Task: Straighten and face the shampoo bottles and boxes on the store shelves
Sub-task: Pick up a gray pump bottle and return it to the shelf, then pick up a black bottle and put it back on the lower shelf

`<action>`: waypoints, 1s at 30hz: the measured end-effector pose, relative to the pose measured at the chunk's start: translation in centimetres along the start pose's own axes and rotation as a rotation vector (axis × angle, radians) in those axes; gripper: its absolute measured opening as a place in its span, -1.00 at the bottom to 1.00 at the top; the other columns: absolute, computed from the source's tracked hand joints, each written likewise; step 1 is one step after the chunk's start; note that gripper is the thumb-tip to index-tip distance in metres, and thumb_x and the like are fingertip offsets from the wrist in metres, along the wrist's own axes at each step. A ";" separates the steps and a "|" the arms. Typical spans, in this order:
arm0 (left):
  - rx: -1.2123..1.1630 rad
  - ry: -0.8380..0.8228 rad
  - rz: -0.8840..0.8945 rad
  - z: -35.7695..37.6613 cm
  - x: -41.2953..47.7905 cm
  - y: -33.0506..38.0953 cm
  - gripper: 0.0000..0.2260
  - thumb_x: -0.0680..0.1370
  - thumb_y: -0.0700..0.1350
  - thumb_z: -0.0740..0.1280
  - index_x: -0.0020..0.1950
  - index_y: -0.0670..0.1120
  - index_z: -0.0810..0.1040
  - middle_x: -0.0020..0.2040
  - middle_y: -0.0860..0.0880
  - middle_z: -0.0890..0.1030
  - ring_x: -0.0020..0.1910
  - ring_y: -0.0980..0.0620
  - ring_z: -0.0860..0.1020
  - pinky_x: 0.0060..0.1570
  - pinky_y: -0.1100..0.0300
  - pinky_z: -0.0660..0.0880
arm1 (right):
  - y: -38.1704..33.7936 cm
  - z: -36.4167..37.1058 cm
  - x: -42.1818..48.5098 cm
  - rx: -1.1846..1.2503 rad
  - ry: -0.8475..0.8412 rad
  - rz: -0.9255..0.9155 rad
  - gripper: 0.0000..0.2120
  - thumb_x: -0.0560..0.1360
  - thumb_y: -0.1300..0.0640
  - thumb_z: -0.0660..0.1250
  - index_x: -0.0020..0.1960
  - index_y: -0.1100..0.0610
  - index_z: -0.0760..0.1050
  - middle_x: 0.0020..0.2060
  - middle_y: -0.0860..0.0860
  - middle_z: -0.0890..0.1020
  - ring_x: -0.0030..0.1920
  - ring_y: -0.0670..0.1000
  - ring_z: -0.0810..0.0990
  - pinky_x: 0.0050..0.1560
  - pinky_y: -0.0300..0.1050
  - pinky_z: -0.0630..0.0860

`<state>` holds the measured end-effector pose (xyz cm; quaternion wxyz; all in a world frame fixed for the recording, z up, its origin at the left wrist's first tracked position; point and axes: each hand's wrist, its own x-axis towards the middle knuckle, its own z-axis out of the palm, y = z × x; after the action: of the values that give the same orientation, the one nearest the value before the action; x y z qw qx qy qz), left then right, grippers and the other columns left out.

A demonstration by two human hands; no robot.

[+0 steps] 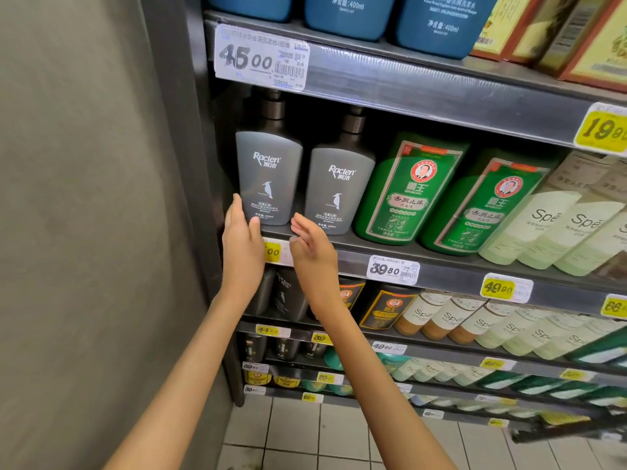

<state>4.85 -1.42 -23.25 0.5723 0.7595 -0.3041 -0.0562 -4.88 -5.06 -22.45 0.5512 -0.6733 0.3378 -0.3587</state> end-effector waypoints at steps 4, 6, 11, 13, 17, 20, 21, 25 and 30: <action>-0.138 0.026 0.028 -0.7 -4.4 -0.6 -0.63 0.60 -0.27 0.13 0.41 -0.13 0.33 0.36 -0.01 0.42 0.34 0.10 0.37 0.30 0.36 0.24 | 1.1 -3.2 -2.3 0.063 0.019 -0.047 -0.74 0.58 0.35 0.18 0.24 0.27 0.48 0.13 0.14 0.61 0.14 -0.09 0.57 0.22 -0.32 0.44; -0.205 -0.014 -0.005 -0.4 -6.5 -1.2 -0.68 0.59 -0.27 0.17 0.34 -0.12 0.42 0.24 0.08 0.49 0.24 0.17 0.43 0.20 0.50 0.28 | 2.3 -5.0 -3.6 0.057 0.050 -0.027 -0.77 0.58 0.33 0.20 0.20 0.28 0.51 0.06 0.11 0.64 0.11 -0.10 0.60 0.18 -0.32 0.46; -0.230 -0.211 -0.136 2.1 -10.7 -1.8 -0.71 0.59 -0.26 0.17 0.30 -0.12 0.46 0.20 0.03 0.52 0.21 0.15 0.47 0.14 0.46 0.32 | 5.6 -8.8 -7.0 -0.037 0.124 0.090 -0.81 0.57 0.30 0.23 0.14 0.20 0.54 0.01 0.06 0.65 0.04 -0.15 0.60 0.06 -0.36 0.46; -0.216 -0.240 -0.150 3.3 -11.7 -1.3 -0.71 0.59 -0.26 0.17 0.29 -0.12 0.46 0.19 0.04 0.52 0.20 0.15 0.46 0.17 0.39 0.32 | 6.4 -9.9 -7.6 -0.087 0.161 0.134 -0.82 0.57 0.27 0.24 0.13 0.16 0.54 0.02 0.05 0.64 0.07 -0.08 0.58 0.09 -0.31 0.46; -0.177 -0.355 -0.184 5.8 -13.5 -0.6 -0.71 0.58 -0.27 0.18 0.29 -0.14 0.47 0.22 -0.03 0.54 0.22 0.08 0.47 0.21 0.31 0.34 | 7.4 -12.0 -8.1 -0.152 0.231 0.182 -0.78 0.57 0.28 0.24 0.19 0.23 0.53 0.05 0.07 0.62 0.04 -0.08 0.57 0.08 -0.36 0.46; -0.125 -0.437 -0.185 7.9 -14.4 -0.5 -0.70 0.58 -0.28 0.19 0.30 -0.16 0.46 0.24 -0.06 0.54 0.24 0.04 0.47 0.23 0.29 0.34 | 8.3 -13.3 -8.3 -0.155 0.259 0.189 -0.77 0.57 0.27 0.24 0.20 0.23 0.52 0.08 0.09 0.61 0.07 -0.07 0.57 0.11 -0.32 0.47; -0.125 -0.455 -0.206 8.4 -14.8 -0.3 -0.70 0.58 -0.28 0.20 0.30 -0.16 0.46 0.25 -0.07 0.53 0.25 0.03 0.47 0.22 0.29 0.35 | 8.6 -13.7 -8.4 -0.153 0.269 0.188 -0.77 0.57 0.27 0.25 0.21 0.23 0.52 0.08 0.10 0.61 0.07 -0.07 0.56 0.11 -0.30 0.47; -0.099 -0.505 -0.233 10.2 -15.4 0.3 -0.70 0.59 -0.22 0.20 0.33 -0.14 0.44 0.28 -0.06 0.51 0.23 0.10 0.45 0.11 0.41 0.31 | 9.5 -15.3 -8.3 -0.208 0.302 0.156 -0.76 0.56 0.26 0.26 0.22 0.20 0.49 0.12 0.09 0.58 0.15 0.00 0.53 0.25 -0.04 0.46; -0.140 -0.434 -0.284 11.6 -15.5 0.6 -0.71 0.59 -0.22 0.20 0.32 -0.14 0.45 0.28 -0.05 0.51 0.19 0.17 0.43 0.16 0.33 0.34 | 10.5 -17.7 -6.2 -0.351 0.233 0.051 -0.66 0.55 0.27 0.25 0.32 0.21 0.38 0.22 0.06 0.47 0.26 0.04 0.44 0.28 0.12 0.41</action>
<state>-13.01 -3.08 -30.69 0.5311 0.7234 -0.3054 -0.3185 -23.84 -10.33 -31.11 0.3916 -0.7040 0.4737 -0.3559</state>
